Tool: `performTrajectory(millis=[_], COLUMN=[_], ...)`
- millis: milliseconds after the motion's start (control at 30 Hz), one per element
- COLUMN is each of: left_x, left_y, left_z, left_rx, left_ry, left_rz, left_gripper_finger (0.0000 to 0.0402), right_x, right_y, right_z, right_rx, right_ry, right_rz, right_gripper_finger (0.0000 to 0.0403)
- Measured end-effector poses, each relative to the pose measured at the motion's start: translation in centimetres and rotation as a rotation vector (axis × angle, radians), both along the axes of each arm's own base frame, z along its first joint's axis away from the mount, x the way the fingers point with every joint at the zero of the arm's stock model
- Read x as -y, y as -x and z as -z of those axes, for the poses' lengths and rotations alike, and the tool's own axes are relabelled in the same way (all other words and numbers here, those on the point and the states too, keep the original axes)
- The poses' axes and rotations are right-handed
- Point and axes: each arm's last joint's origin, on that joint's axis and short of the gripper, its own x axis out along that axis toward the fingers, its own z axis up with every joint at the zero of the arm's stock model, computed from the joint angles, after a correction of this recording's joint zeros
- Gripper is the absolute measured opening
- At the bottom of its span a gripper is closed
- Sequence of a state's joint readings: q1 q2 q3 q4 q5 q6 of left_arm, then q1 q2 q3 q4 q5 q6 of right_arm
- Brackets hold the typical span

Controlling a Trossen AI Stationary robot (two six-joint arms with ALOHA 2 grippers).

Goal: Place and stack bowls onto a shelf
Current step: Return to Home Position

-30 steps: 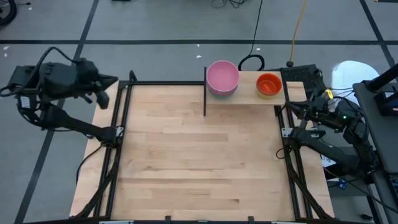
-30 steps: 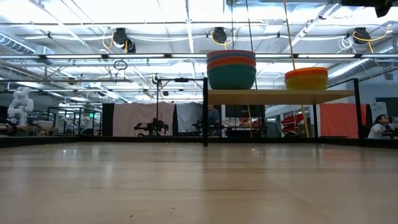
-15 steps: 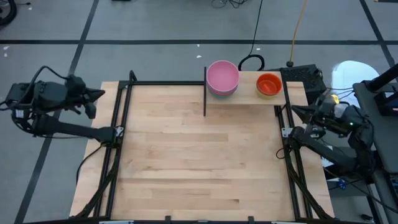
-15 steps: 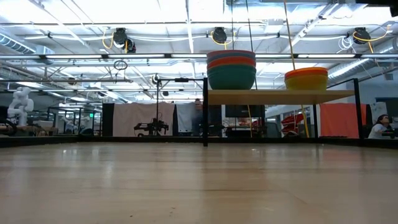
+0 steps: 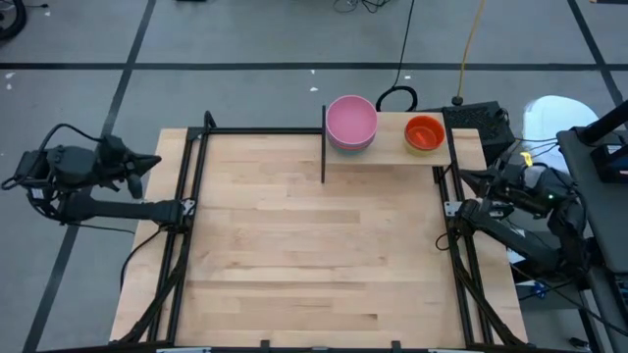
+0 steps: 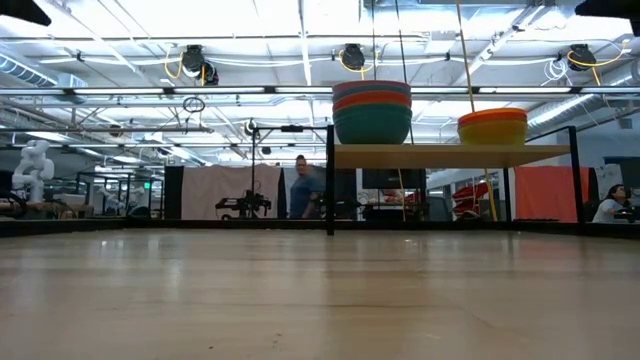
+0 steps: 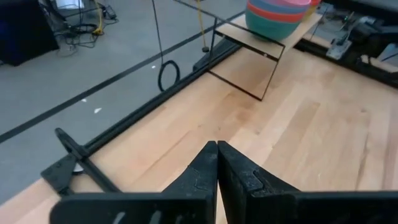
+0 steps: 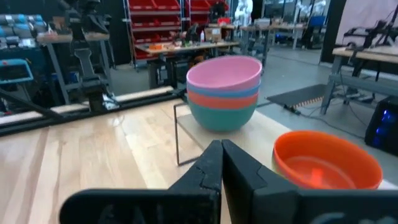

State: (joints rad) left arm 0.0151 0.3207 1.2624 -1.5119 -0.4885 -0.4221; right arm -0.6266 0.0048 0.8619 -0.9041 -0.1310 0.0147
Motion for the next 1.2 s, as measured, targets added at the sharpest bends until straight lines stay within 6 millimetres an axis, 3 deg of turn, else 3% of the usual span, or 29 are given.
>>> performTrajectory(millis=[633,800,1033,1200], left_x=[0.3,0.4,0.5,0.6], left_y=[0.1,-0.9,-3.2,-4.4], left_z=[6.7,7.0,7.6,7.5], left_rx=[0.196,0.194,0.211,0.302], left_ry=[0.033,0.023,-0.031,-0.034], left_rz=[0.113,0.127,0.228,0.258], left_gripper_finger=[0.0017,0.0005,0.0018,0.0005], right_x=[-0.3,-0.3,-0.3,-0.3], right_y=[0.1,0.1,0.0,-0.1], right_z=[1.4,1.5,1.2,0.5], right_rx=[-0.084,-0.097,-0.072,-0.021], right_ry=[-0.135,-0.137,-0.106,-0.058], right_rz=[-0.046,-0.047,-0.09,-0.106], right_gripper_finger=[0.0,0.0,0.0,0.0])
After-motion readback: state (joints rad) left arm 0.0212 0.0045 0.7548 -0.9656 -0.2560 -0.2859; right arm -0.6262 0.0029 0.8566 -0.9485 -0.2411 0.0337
